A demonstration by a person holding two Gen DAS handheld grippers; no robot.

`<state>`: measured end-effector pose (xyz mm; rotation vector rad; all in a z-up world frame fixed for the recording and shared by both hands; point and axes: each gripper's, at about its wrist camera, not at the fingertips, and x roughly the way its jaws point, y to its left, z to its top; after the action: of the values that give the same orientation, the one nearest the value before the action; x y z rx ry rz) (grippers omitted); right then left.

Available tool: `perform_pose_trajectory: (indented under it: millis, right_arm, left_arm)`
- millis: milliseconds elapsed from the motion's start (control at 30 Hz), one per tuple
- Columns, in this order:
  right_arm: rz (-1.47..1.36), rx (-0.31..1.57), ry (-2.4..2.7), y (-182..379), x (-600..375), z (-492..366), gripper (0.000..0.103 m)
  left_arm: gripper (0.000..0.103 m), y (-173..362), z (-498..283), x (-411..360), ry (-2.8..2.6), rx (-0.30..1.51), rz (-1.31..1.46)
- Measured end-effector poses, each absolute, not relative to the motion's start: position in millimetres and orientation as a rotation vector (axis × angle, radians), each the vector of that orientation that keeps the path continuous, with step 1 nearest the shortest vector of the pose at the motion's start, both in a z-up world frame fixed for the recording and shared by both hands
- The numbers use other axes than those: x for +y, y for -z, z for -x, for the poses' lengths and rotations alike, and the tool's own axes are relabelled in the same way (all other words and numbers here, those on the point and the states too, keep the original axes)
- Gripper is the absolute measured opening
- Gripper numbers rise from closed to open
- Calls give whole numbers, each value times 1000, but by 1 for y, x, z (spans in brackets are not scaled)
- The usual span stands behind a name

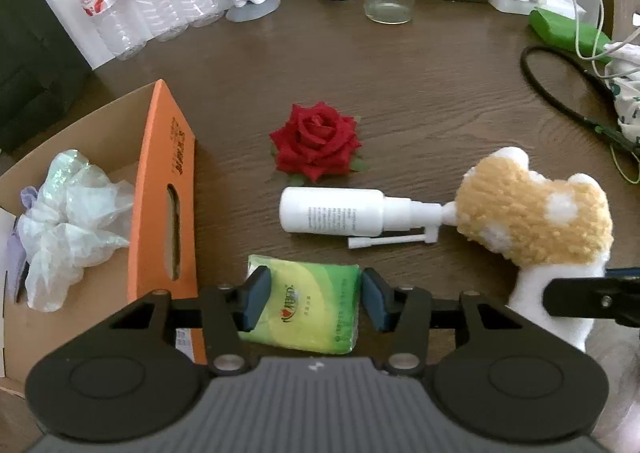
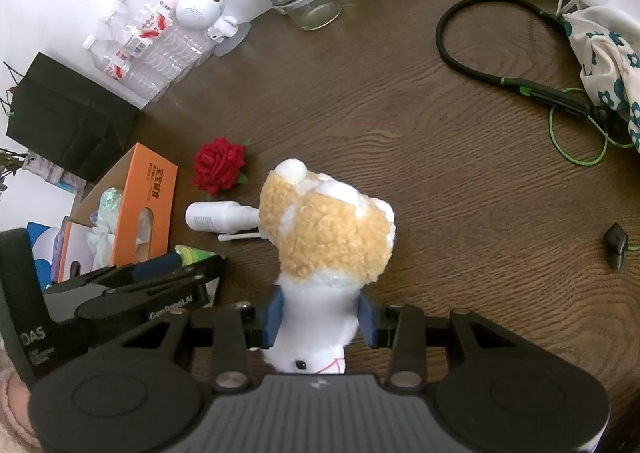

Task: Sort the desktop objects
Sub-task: 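Lift the tissue pack with the left tool while the right tool holds the sheep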

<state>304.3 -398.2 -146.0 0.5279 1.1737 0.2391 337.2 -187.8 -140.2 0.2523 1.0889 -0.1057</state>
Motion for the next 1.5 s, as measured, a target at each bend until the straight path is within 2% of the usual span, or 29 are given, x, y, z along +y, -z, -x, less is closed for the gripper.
perform_pose_trajectory:
  millis: [133, 333, 400, 433, 767, 933, 1033, 1200, 1267, 1500]
  right_arm:
    - [-526, 1174, -243, 146, -400, -306, 38]
    - [-532, 1176, -245, 147, -400, -306, 38]
    - [-535, 1176, -245, 147, -401, -307, 38]
    - [-537, 1176, -246, 148, -401, -307, 38]
    - [-540, 1174, -246, 148, -400, -307, 39]
    - [-540, 1175, -247, 149, -400, -307, 39]
    - [-541, 1178, -245, 149, -400, -307, 40]
    - [-546, 1182, -242, 150, -401, -307, 41]
    - [-548, 1180, -241, 150, -401, -306, 38]
    - [-517, 1157, -243, 138, -396, -297, 35]
  left_arm:
    - [75, 137, -341, -183, 60, 1064, -234]
    - [81, 145, -348, -185, 49, 1119, -250]
    - [80, 146, -346, -187, 69, 1129, -244]
    - [63, 146, -346, -187, 83, 1133, -233]
    - [62, 143, -333, -194, 178, 1142, -205]
    - [70, 143, -334, -194, 156, 1154, -200]
    - [71, 143, -334, -194, 164, 1163, -196]
    - [64, 151, -334, -186, 177, 1194, -154]
    - [63, 148, -331, -185, 194, 1189, -139]
    - [62, 135, -319, -181, 221, 1164, -104]
